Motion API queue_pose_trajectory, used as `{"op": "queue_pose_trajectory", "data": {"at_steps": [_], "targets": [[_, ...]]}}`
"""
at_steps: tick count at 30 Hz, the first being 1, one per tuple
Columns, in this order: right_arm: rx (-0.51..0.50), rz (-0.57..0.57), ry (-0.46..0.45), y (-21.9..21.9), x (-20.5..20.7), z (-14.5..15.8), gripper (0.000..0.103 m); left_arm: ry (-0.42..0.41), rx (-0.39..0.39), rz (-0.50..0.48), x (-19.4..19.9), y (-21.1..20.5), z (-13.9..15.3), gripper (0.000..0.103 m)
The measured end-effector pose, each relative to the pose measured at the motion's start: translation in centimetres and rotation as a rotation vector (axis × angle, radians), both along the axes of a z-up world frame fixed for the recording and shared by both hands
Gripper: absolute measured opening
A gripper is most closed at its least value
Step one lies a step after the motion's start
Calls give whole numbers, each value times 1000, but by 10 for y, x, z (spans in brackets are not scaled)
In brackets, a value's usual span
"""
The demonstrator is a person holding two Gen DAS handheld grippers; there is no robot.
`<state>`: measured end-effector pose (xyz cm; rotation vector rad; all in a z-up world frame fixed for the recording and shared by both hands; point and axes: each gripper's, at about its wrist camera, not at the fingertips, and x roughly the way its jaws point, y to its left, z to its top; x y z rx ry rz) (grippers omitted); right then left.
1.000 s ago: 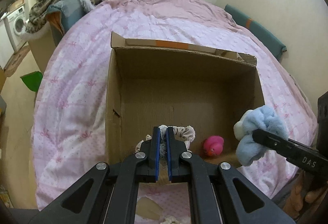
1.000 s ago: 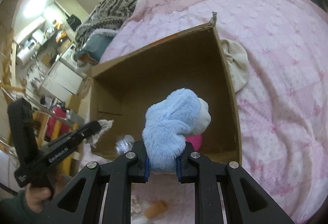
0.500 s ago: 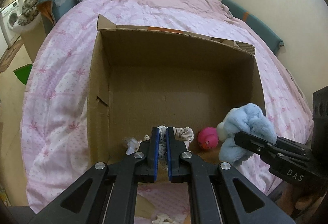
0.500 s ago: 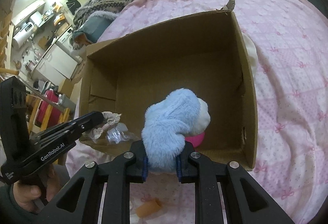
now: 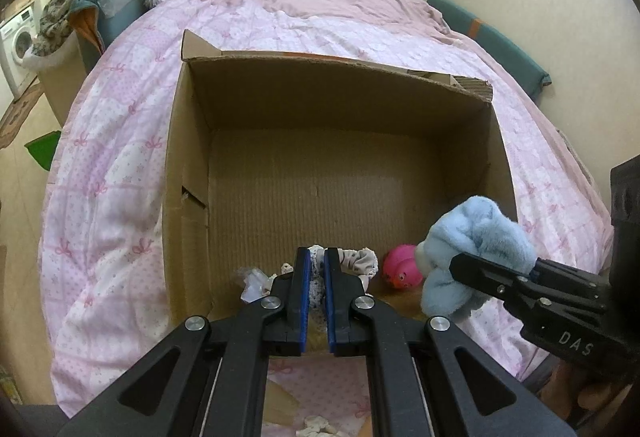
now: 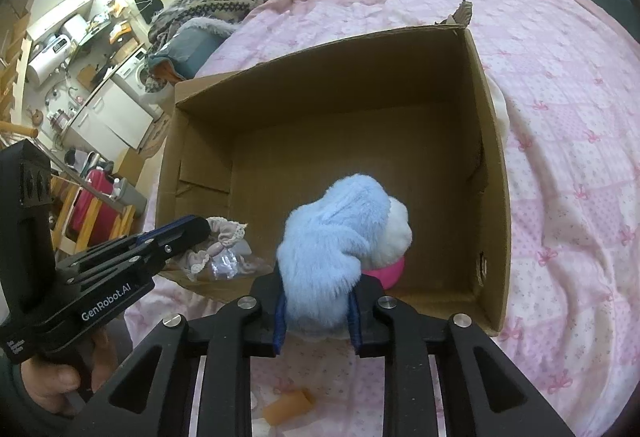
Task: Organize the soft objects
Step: 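Carry the blue sock and lace scrunchie into the box and release both, then withdraw both open grippers from the box toward the remaining items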
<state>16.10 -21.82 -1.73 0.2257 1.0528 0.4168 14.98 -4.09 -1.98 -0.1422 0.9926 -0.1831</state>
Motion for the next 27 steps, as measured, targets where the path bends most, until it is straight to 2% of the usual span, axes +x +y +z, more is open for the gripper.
{"op": "queue_pose_trajectory", "data": {"at_steps": [9,10,11,12,13,15,17,19,21,22,23,27], "targets": [[21,32,-42,6,-3,7,29,-5,-13,-4,-3,-1,1,6],[23,32,-48,5,-4,8,33,-8,-13,-4,-3,-1,2,7],[28,30,-55,4,-4,9,41,-7,-11,-5,-3,0,2,7],[36,25,-62,3,-4,11,52,-7,-10,-5,-3,-1,2,7],[47,17,-73,1,-5,13,68,-7,-7,-4,-3,-1,2,7],[57,1,-98,-2,-6,17,71,-5,4,1,-2,-1,2,11],[48,-12,-102,-4,-5,18,71,-6,16,10,-2,0,4,26],[42,-27,-90,-7,-4,15,71,-24,28,23,-3,2,7,35],[49,-37,-75,-9,-2,13,71,-49,45,49,-4,5,11,53],[49,-43,-75,-10,-1,13,71,-60,53,63,-5,7,14,65],[49,-48,-75,-11,-1,14,71,-73,61,79,-6,9,16,69],[47,-56,-67,-11,-1,14,71,-81,81,95,-7,14,19,69]]}}
